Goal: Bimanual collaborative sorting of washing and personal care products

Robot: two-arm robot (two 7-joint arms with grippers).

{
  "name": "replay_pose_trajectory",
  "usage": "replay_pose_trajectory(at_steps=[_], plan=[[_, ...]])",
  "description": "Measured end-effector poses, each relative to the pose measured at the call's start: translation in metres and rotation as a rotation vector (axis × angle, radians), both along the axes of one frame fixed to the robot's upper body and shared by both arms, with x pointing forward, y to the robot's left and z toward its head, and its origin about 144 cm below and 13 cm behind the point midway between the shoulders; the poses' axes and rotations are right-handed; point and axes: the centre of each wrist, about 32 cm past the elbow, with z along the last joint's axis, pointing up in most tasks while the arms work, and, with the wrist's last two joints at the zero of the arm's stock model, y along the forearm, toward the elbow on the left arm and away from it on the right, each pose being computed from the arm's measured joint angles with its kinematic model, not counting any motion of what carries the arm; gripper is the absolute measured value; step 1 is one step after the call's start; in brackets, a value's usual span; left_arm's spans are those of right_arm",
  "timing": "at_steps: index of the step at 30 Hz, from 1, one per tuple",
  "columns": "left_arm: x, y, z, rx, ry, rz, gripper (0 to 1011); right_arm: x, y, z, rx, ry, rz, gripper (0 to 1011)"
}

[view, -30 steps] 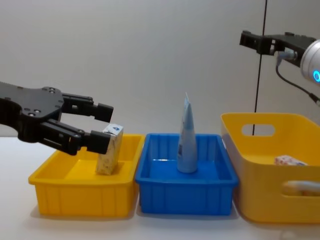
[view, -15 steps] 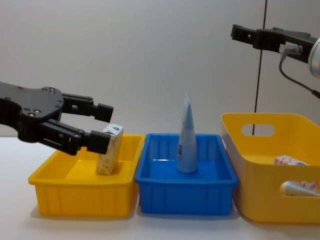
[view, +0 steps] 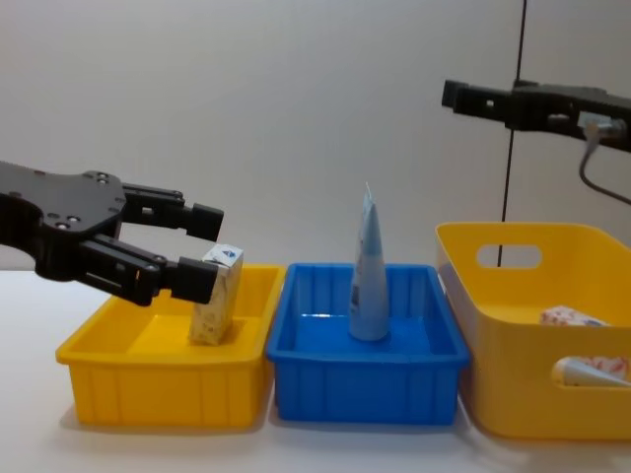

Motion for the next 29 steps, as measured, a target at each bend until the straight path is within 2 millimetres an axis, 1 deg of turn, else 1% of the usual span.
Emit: replay_pose_trajectory(at_steps=[7, 13, 18, 29], plan=[[0.0, 0.0, 0.0, 0.0, 0.0, 0.0, 1001, 0.0, -0.02, -0.007, -0.05, 0.023, 0.109, 1000], [0.0, 0.0, 0.0, 0.0, 0.0, 0.0, 1001, 0.0, -0.034, -0.012, -0.08, 0.04, 0.167, 1000], [0.0, 0.0, 0.0, 0.0, 0.0, 0.0, 1001, -0.001, -0.042, -0.016, -0.097, 0.047, 0.176, 1000], [0.0, 0.0, 0.0, 0.0, 0.0, 0.0, 1001, -0.003, -0.051, -0.021, -0.117, 0.056, 0.175, 1000]])
